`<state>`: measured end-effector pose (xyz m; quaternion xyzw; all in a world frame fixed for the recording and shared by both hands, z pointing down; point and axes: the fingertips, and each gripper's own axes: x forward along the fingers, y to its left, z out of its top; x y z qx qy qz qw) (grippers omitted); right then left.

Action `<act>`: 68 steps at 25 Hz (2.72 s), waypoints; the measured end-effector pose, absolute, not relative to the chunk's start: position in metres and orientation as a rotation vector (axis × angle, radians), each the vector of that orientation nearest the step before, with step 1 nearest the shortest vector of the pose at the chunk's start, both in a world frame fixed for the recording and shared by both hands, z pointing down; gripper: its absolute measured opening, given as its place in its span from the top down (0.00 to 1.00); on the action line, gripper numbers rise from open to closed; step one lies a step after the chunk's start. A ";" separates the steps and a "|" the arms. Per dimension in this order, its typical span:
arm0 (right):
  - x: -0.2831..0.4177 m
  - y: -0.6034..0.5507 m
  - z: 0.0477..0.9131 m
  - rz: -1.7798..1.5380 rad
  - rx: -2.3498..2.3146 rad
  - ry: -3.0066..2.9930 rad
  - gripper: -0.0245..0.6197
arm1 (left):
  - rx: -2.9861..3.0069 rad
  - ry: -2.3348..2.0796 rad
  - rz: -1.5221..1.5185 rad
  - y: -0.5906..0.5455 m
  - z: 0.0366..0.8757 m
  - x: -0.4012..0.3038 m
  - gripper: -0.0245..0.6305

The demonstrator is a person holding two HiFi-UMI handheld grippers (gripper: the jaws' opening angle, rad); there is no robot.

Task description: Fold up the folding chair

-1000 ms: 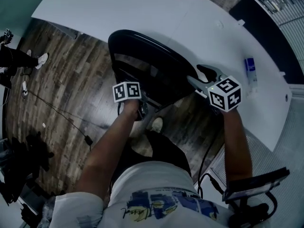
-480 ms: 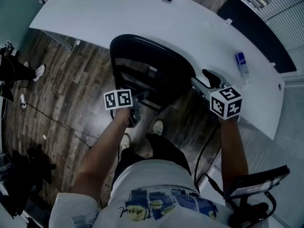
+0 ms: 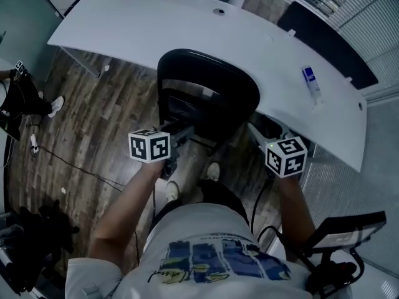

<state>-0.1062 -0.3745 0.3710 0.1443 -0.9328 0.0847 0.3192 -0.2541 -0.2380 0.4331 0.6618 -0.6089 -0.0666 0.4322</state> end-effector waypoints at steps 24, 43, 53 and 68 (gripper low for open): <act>-0.049 -0.173 0.320 0.207 0.592 -2.512 0.96 | 2.055 -1.559 0.135 -0.073 0.317 -0.218 0.95; 0.029 -0.069 0.293 0.191 0.640 -2.559 0.96 | 2.123 -1.566 0.221 -0.004 0.292 -0.147 0.95; 0.106 -0.018 0.311 0.250 0.630 -2.579 0.96 | 2.110 -1.606 0.231 0.038 0.297 -0.077 0.95; 0.110 0.019 0.304 0.215 0.654 -2.584 0.96 | 2.151 -1.555 0.227 0.073 0.292 -0.065 0.95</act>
